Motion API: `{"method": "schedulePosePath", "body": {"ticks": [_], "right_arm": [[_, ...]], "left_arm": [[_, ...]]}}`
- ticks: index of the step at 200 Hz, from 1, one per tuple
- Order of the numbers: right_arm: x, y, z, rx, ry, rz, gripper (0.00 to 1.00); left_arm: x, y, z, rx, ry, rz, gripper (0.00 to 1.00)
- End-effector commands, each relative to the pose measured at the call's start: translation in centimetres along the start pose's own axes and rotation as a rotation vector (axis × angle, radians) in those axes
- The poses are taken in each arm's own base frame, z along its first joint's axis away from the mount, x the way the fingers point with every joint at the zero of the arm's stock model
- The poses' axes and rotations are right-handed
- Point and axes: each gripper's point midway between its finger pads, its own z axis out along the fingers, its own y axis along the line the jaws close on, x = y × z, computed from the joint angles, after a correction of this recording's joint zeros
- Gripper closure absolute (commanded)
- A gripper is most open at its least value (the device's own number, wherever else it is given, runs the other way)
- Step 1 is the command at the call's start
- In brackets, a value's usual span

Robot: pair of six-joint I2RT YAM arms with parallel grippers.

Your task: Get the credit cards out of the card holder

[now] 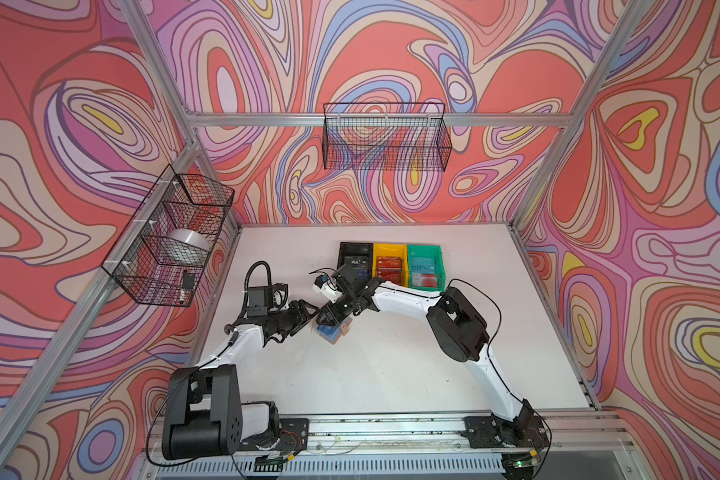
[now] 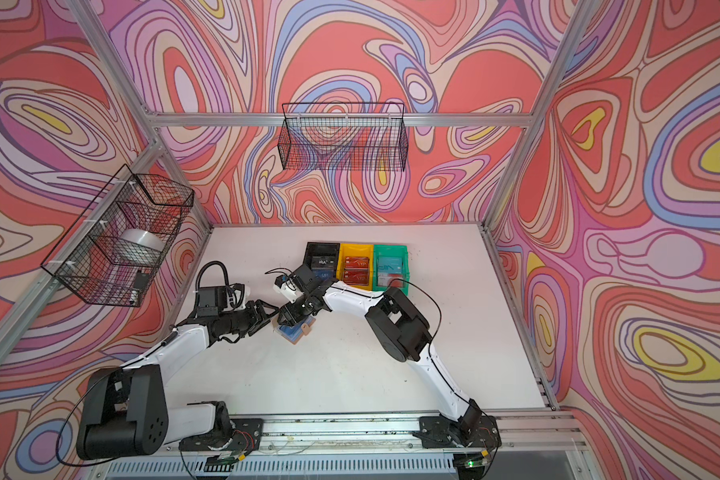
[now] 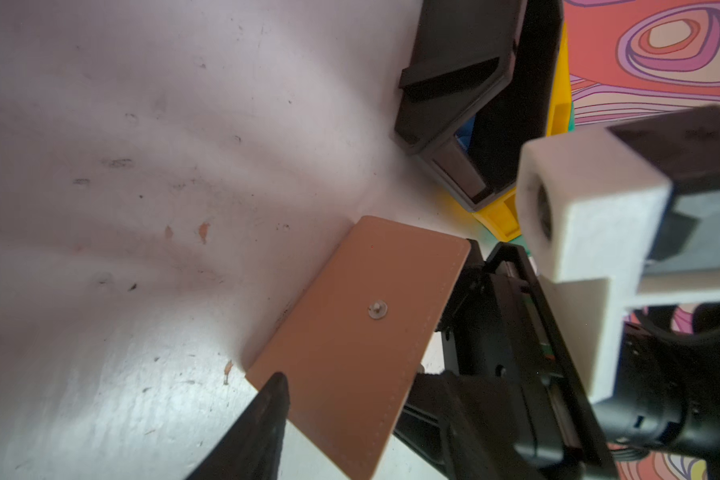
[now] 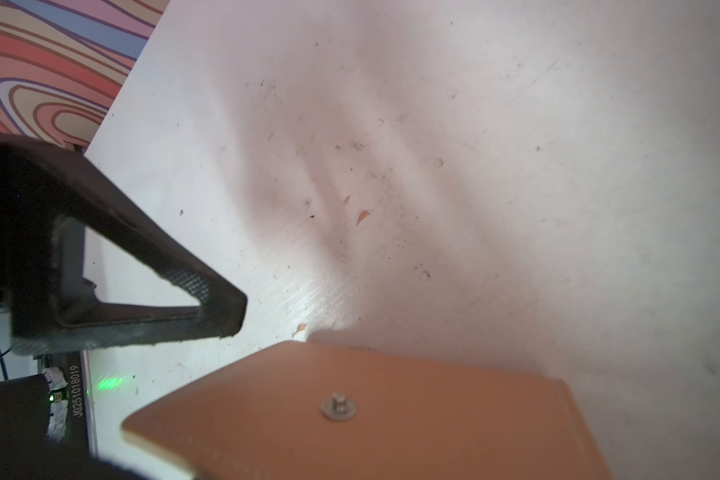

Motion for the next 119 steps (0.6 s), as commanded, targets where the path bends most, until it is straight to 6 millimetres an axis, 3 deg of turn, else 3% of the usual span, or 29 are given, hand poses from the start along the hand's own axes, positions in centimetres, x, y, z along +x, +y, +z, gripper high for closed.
{"method": "schedulePosePath", "body": {"ticks": [1,34,77,119], "right_arm": [[-0.6,-0.3,0.3,0.013,-0.013,-0.017,0.48],[-0.6,-0.4,0.2,0.014,-0.011,-0.027,0.48],[-0.8,-0.8,0.2,0.038,-0.006,-0.023,0.47],[-2.0,-1.0,-1.1,0.058,-0.036,-0.034,0.47]], "left_arm": [[0.7,0.3,0.2,-0.006,0.019,0.02,0.4],[0.7,0.5,0.1,-0.024,0.022,0.021,0.44],[0.7,-1.0,-1.1,0.015,-0.002,0.037,0.41],[0.5,-1.3,-2.0,-0.008,-0.032,0.052,0.41]]}}
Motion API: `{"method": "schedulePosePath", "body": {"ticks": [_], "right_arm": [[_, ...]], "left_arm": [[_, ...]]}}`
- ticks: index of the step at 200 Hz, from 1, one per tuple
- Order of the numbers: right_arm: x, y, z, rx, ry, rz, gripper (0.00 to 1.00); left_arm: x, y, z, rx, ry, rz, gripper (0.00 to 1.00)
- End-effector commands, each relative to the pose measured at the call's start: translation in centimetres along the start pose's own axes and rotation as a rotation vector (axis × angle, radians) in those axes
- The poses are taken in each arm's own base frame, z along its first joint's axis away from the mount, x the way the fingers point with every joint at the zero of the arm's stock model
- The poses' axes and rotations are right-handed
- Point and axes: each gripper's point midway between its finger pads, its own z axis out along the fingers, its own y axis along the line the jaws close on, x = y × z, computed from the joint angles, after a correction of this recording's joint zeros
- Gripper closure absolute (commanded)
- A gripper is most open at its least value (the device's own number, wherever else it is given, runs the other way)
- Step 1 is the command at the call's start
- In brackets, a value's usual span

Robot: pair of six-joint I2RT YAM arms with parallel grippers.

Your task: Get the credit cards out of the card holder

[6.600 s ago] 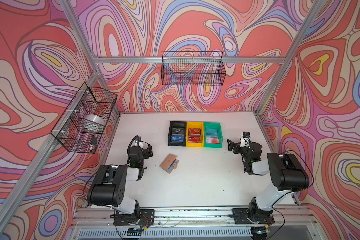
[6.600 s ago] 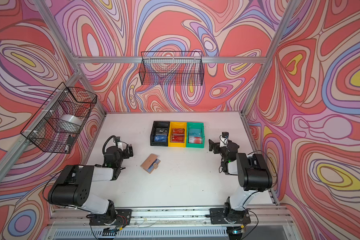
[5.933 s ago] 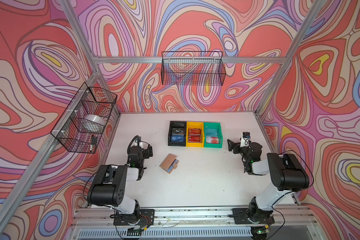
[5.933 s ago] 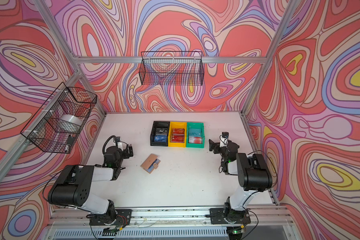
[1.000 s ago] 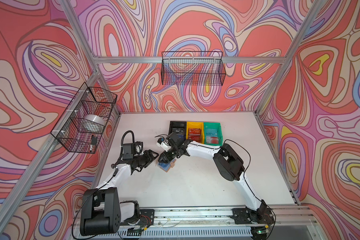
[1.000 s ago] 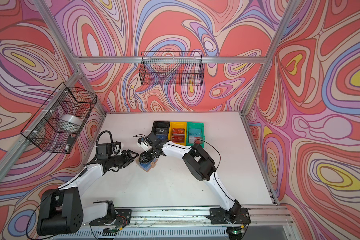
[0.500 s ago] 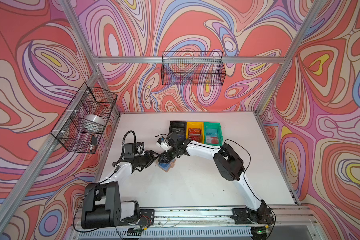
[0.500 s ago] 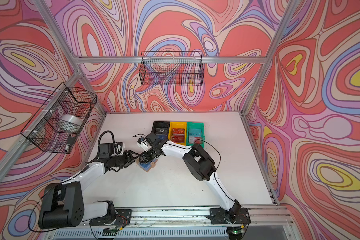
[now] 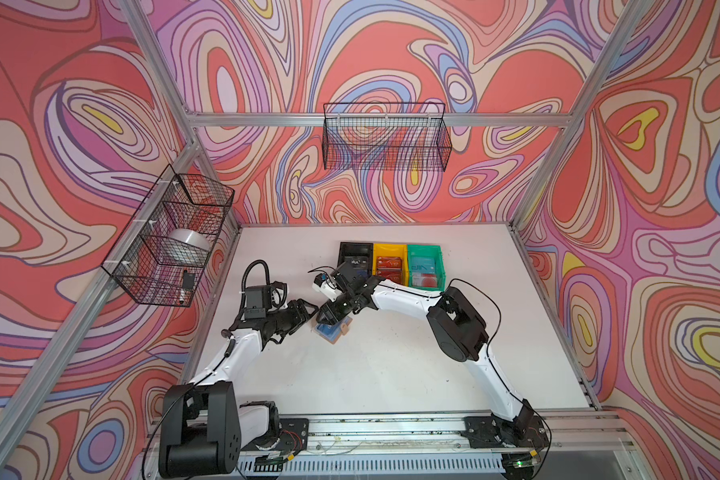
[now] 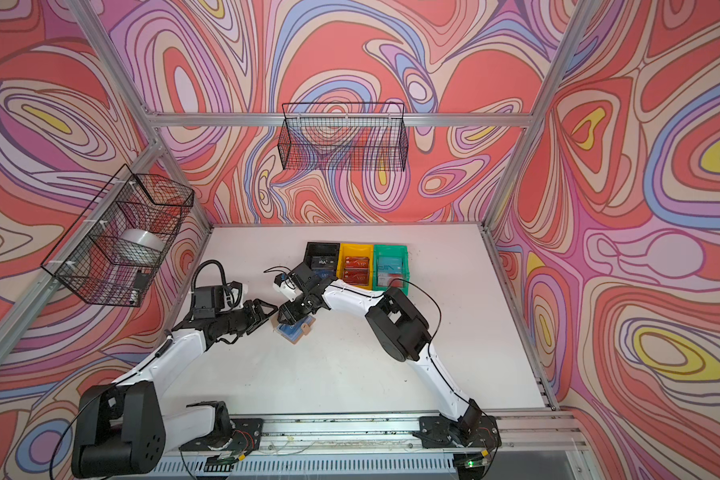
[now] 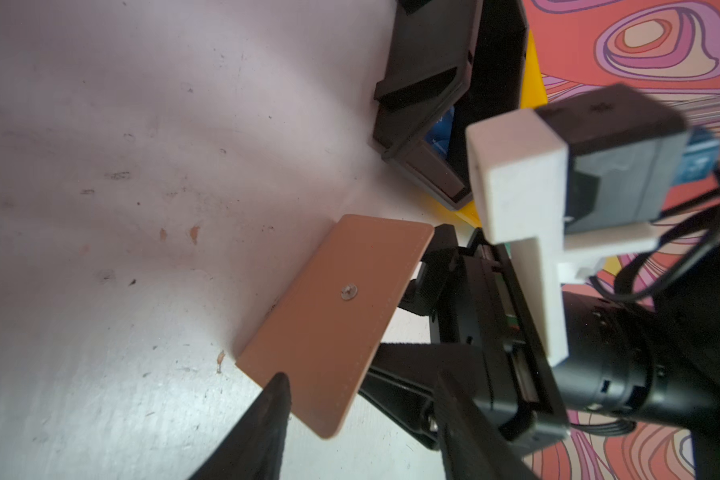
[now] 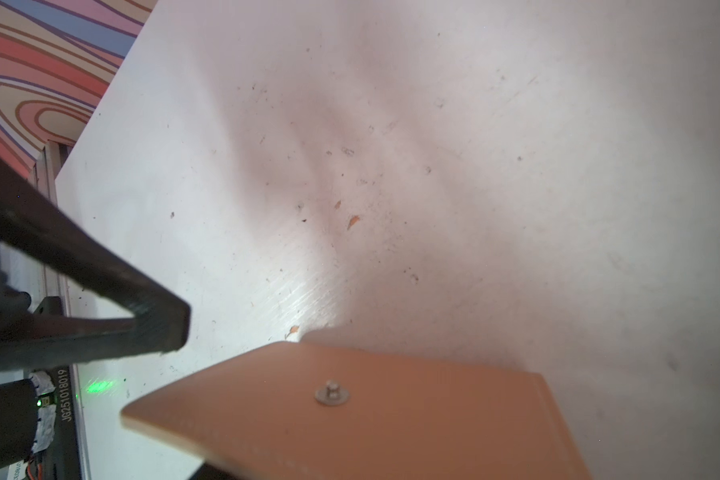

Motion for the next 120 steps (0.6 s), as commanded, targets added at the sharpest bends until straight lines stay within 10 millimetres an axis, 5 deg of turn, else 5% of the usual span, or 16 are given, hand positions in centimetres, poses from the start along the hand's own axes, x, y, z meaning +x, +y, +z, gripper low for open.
{"method": "schedulePosePath", "body": {"ticks": [1,120], "right_arm": [[-1.5,-0.5,-0.8,0.027,-0.037,-0.022,0.47],[-3.2,-0.7,-1.3,0.021,-0.06,-0.038,0.47]], "left_arm": [[0.7,0.2,-0.2,-0.023,0.019,0.001,0.41],[1.1,2.9,1.4,-0.086,0.037,-0.038,0.42]]}}
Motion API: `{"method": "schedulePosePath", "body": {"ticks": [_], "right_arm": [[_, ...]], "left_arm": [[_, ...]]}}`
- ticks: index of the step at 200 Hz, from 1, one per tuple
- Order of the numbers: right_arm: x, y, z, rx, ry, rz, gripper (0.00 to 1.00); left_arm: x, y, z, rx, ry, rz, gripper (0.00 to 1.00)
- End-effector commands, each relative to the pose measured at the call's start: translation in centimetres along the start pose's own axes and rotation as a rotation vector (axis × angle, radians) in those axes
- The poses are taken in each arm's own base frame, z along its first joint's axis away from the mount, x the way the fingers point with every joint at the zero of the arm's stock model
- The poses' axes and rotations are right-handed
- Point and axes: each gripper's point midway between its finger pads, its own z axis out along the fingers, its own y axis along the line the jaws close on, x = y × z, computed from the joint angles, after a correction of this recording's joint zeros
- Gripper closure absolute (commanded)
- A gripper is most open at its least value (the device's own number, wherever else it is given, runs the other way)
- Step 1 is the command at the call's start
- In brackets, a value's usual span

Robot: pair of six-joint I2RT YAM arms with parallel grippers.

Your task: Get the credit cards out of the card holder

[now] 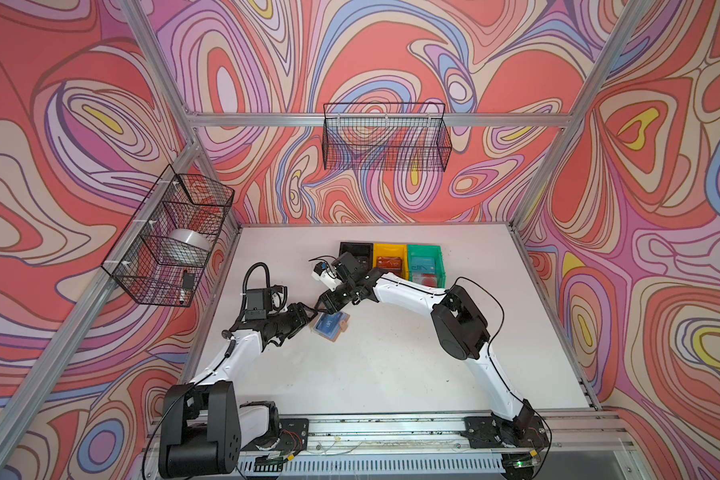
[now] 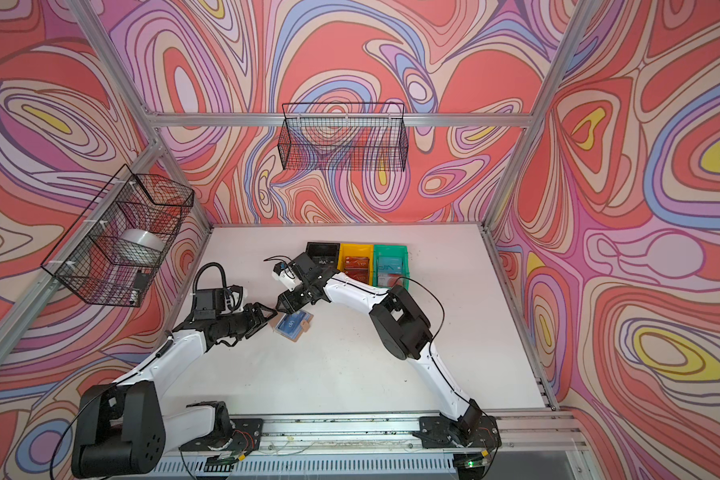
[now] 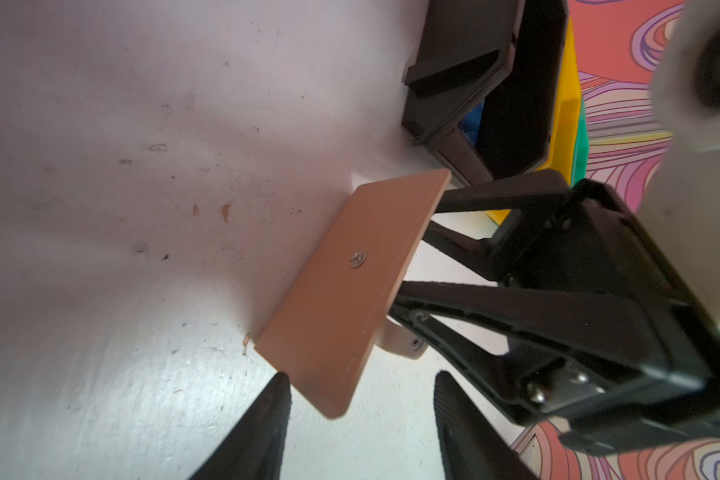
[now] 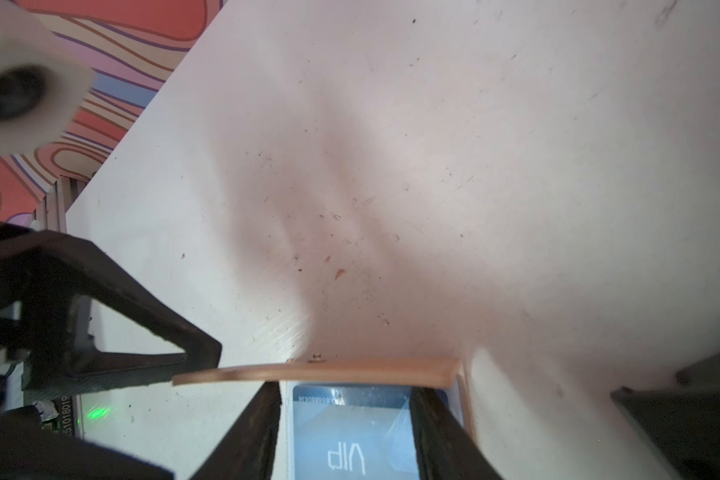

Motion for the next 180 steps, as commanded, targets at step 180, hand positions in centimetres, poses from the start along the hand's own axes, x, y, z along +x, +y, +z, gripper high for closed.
{"method": "schedulePosePath", "body": {"ticks": [180], "right_arm": [[2.8,-1.1,0.2,0.026,0.064,0.012,0.47]], "left_arm": [[-1.4,3.0,3.9,-0.083,0.048,-0.048,0.7]]}}
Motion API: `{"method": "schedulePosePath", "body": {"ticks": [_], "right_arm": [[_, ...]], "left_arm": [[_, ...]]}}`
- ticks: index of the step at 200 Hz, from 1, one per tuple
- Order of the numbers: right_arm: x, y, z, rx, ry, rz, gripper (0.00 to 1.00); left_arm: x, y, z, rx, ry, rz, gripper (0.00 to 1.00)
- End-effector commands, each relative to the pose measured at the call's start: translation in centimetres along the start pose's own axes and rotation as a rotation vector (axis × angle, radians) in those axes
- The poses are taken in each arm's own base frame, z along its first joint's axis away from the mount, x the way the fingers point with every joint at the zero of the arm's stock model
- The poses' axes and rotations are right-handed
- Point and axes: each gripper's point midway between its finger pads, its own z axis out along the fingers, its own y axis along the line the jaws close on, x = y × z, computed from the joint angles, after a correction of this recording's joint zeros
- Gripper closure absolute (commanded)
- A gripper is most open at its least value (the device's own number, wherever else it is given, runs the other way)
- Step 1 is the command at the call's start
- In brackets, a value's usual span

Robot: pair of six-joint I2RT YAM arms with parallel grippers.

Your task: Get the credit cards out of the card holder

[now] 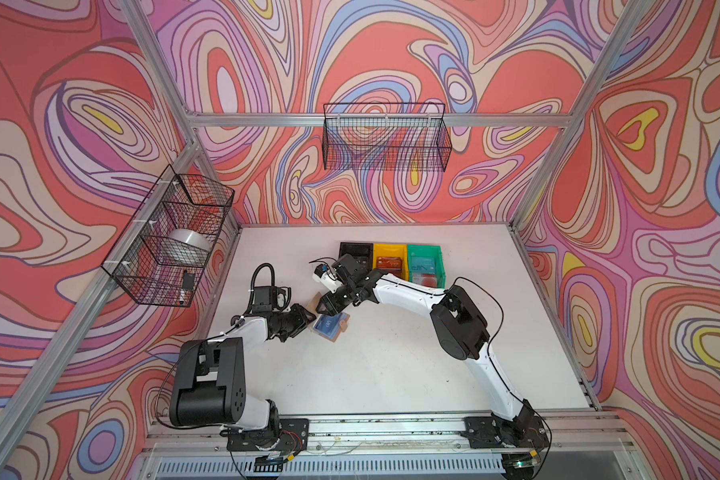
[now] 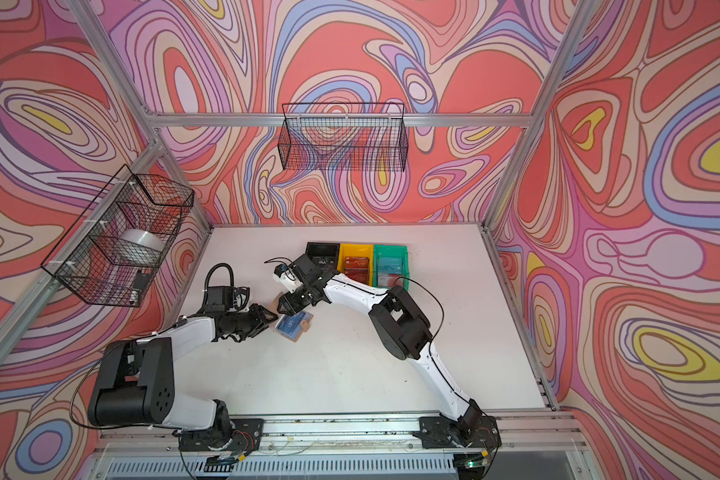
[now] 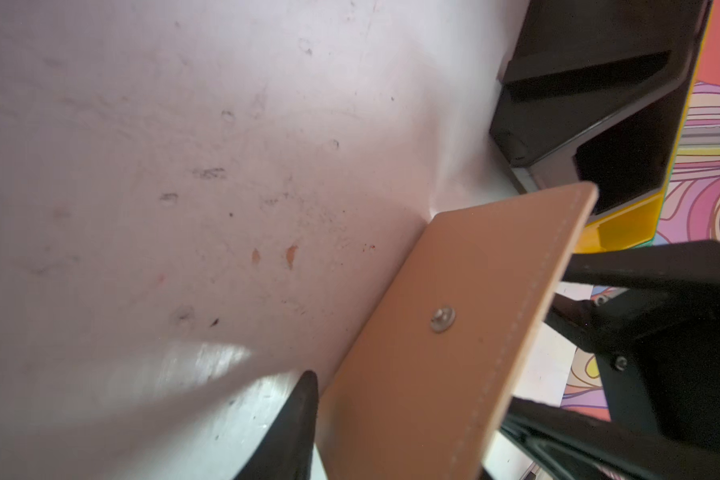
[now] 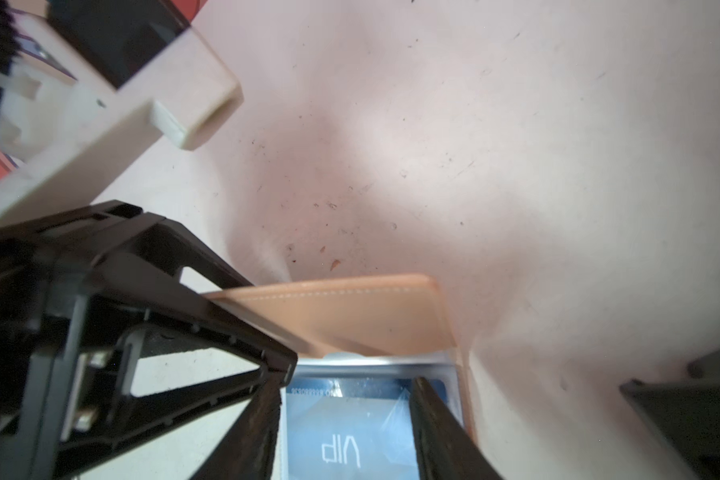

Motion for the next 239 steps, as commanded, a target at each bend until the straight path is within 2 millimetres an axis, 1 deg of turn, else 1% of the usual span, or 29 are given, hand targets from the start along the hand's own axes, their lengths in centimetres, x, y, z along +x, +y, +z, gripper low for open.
{"method": "schedulePosePath", "body": {"ticks": [1,21,61,87,123,138,152,183,193,210,214,221,239], "right_arm": [[1.3,-0.5,-0.3,0.016,0.03,0.006,0.47],[2.4,-0.5,-0.2,0.011,0.057,0.015,0.48],[4.9,-0.3,-0.5,0.001,0.123,0.03,0.51],[6.8,-0.8,-1.3,0.039,0.17,0.031,0.51],[9.4,-2.4,-2.3,0.116,0.24,0.031,0.51],[10.1,-2.9,-2.5,0.135,0.267,0.03,0.52],[10.4,-2.9,-2.6,0.136,0.277,0.028,0.52],[10.3,-2.9,-2.5,0.133,0.279,0.026,0.54],[10.3,-3.0,-2.5,0.137,0.279,0.025,0.55],[10.3,-3.2,-2.6,0.149,0.282,0.023,0.55],[10.3,-3.2,-2.6,0.149,0.285,0.023,0.55],[10.5,-3.2,-2.6,0.152,0.29,0.021,0.56],[10.6,-3.4,-2.7,0.158,0.297,0.02,0.56]], "left_arm": [[-0.6,-0.2,0.3,-0.006,-0.009,0.004,0.71],[-0.2,0.3,0.6,-0.018,0.008,-0.018,0.82],[0.7,1.0,1.1,-0.006,0.019,-0.07,1.0],[1.4,1.2,0.9,-0.001,0.021,-0.088,1.0],[1.8,1.5,-0.1,-0.039,0.009,-0.082,1.0],[1.6,1.2,-0.7,-0.051,-0.002,-0.075,0.95],[1.5,1.0,-1.2,-0.062,-0.006,-0.07,0.89],[1.1,0.2,-2.1,-0.058,-0.022,-0.055,0.87],[1.0,0.0,-2.4,-0.06,-0.028,-0.053,0.8],[0.8,-0.2,-2.8,-0.064,-0.041,-0.04,0.77],[1.3,0.1,-2.8,-0.078,-0.024,-0.05,0.76],[1.4,0.2,-3.0,-0.086,-0.022,-0.053,0.75],[1.2,-0.3,-3.6,-0.084,-0.033,-0.05,0.74]]}}
